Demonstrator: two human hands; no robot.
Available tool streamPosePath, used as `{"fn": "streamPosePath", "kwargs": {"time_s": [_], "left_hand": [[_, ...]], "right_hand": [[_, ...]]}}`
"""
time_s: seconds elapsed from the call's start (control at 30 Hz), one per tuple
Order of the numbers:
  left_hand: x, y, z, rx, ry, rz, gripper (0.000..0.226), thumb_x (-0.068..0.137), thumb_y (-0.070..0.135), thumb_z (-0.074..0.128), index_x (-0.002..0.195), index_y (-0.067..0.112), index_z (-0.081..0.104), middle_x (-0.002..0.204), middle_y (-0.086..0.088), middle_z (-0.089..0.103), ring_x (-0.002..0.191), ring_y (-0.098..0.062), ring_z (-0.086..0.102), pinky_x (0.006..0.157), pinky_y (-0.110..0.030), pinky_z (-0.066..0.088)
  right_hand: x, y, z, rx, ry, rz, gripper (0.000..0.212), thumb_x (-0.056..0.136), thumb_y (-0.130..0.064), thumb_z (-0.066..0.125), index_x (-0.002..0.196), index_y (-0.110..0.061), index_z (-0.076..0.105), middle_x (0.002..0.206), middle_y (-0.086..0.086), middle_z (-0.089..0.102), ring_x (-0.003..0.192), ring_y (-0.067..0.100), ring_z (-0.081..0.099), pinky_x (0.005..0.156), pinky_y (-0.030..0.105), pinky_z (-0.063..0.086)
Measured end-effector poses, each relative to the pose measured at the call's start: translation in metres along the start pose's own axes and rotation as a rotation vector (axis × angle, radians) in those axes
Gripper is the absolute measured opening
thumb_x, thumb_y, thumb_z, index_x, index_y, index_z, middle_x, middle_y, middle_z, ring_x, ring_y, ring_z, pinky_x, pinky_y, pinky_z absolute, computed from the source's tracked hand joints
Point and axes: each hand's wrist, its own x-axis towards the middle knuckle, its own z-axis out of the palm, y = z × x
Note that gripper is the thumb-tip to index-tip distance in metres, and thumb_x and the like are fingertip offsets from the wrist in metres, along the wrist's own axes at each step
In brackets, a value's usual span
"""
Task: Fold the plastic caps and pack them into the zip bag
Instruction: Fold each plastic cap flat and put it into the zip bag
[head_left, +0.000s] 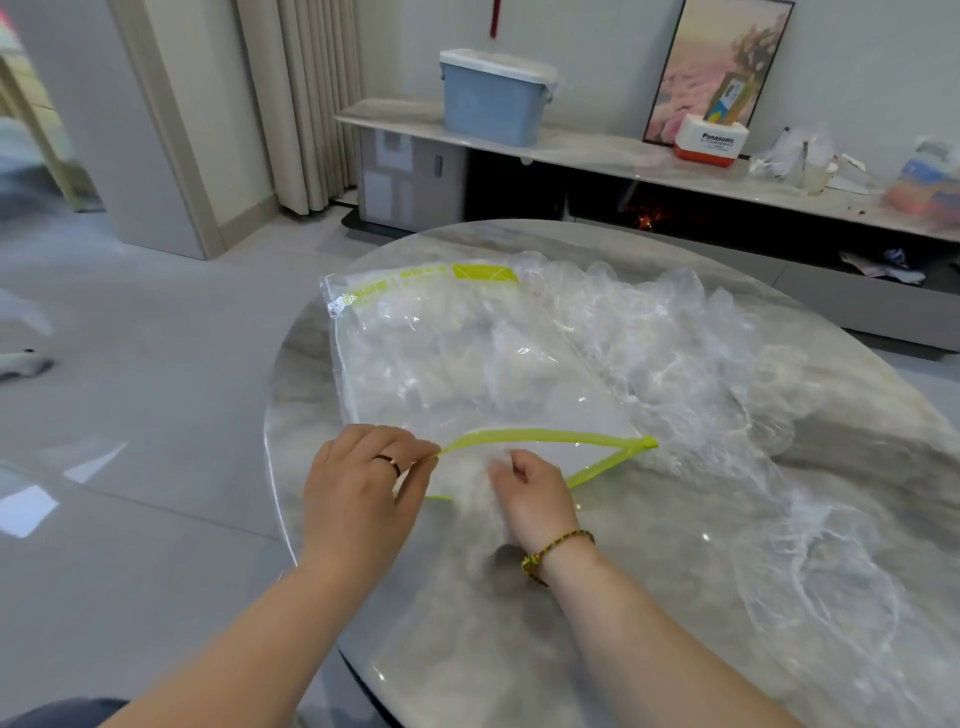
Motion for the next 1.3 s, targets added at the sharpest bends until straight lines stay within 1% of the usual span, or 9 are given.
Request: {"fn": "streamPosePath", "kwargs": {"time_s": [0.2,0.3,0.4,0.5,0.7,0.87,0.97,1.1,1.3], "left_hand": [[0.000,-0.002,-0.019,-0.300,0.031,-0.186,0.016,0.077,0.033,0.051,0.092,0.033,0.059,0.097,0.032,0.051,0.094,0.010,0.043,0.083,0.002,0.029],[0.004,0.002,-0.027,-0.455,-0.027,-0.414,0.021,0.069,0.041,0.060,0.076,0.061,0.060,0.095,0.043,0.050,0.097,0.019,0.041,0.082,0.004,0.028],[0.004,0.000,-0.027,-0.491,-0.016,-0.479,0.048,0.073,0.022,0.073,0.067,0.067,0.058,0.092,0.043,0.052,0.096,0.018,0.044,0.080,0.005,0.029],[0.004,-0.002,-0.028,-0.505,-0.019,-0.482,0.041,0.070,0.029,0.073,0.066,0.066,0.059,0.091,0.042,0.053,0.096,0.020,0.044,0.080,0.006,0.029],[0.006,-0.012,-0.019,-0.462,-0.048,-0.460,0.043,0.065,0.027,0.060,0.068,0.070,0.056,0.090,0.042,0.054,0.095,0.021,0.042,0.080,0.007,0.026],[0.004,-0.017,-0.010,-0.421,-0.102,-0.417,0.021,0.066,0.043,0.058,0.069,0.064,0.060,0.094,0.044,0.051,0.098,0.024,0.038,0.082,0.008,0.022],[0.003,-0.015,-0.004,-0.416,-0.116,-0.425,0.019,0.068,0.027,0.057,0.068,0.046,0.061,0.086,0.042,0.054,0.093,0.024,0.038,0.082,0.009,0.021],[0.002,-0.010,0.004,-0.229,-0.099,-0.257,0.015,0.069,0.019,0.060,0.071,0.012,0.073,0.076,0.015,0.060,0.085,-0.001,0.043,0.080,0.000,0.029],[-0.012,0.001,0.012,-0.021,-0.211,-0.015,0.038,0.070,0.041,0.044,0.081,0.019,0.072,0.090,-0.002,0.067,0.090,-0.012,0.045,0.098,-0.046,0.035]], "right_hand": [[0.034,-0.041,0.014,0.232,0.010,-0.017,0.028,0.093,-0.007,0.046,0.065,-0.006,0.049,0.064,0.003,0.040,0.060,0.010,0.034,0.045,0.011,0.030],[0.054,-0.057,0.030,0.271,-0.018,0.044,0.019,0.093,-0.012,0.047,0.080,-0.001,0.057,0.071,0.018,0.045,0.066,0.014,0.040,0.044,0.011,0.030],[0.081,-0.068,0.042,0.086,0.107,-0.031,0.016,0.093,-0.012,0.045,0.081,-0.007,0.056,0.079,0.011,0.057,0.085,0.025,0.050,0.062,0.026,0.033],[0.102,-0.070,0.044,-0.179,0.203,-0.060,0.029,0.093,-0.011,0.043,0.122,-0.006,0.043,0.125,0.012,0.051,0.113,0.029,0.050,0.086,0.031,0.034],[0.119,-0.061,0.038,-0.967,0.116,-0.395,0.034,0.093,-0.005,0.034,0.126,-0.008,0.041,0.133,0.010,0.035,0.123,0.026,0.033,0.098,0.033,0.028],[0.103,-0.049,0.040,-1.126,0.181,-0.549,0.046,0.089,-0.009,0.020,0.120,-0.006,0.055,0.128,0.010,0.050,0.124,0.028,0.030,0.099,0.034,0.024],[0.075,-0.038,0.033,-1.168,0.050,-0.455,0.068,0.084,-0.030,0.008,0.140,0.000,0.033,0.151,0.015,0.023,0.140,0.027,0.017,0.112,0.037,0.011],[0.021,-0.004,0.003,-1.049,-0.128,-0.580,0.044,0.058,-0.022,0.052,0.097,-0.016,0.072,0.102,0.002,0.071,0.097,0.018,0.066,0.088,0.027,0.046],[-0.052,0.049,-0.112,-0.858,0.154,-0.628,0.025,0.066,-0.027,0.049,0.086,-0.018,0.061,0.080,0.000,0.067,0.082,0.014,0.055,0.078,0.022,0.039]]}}
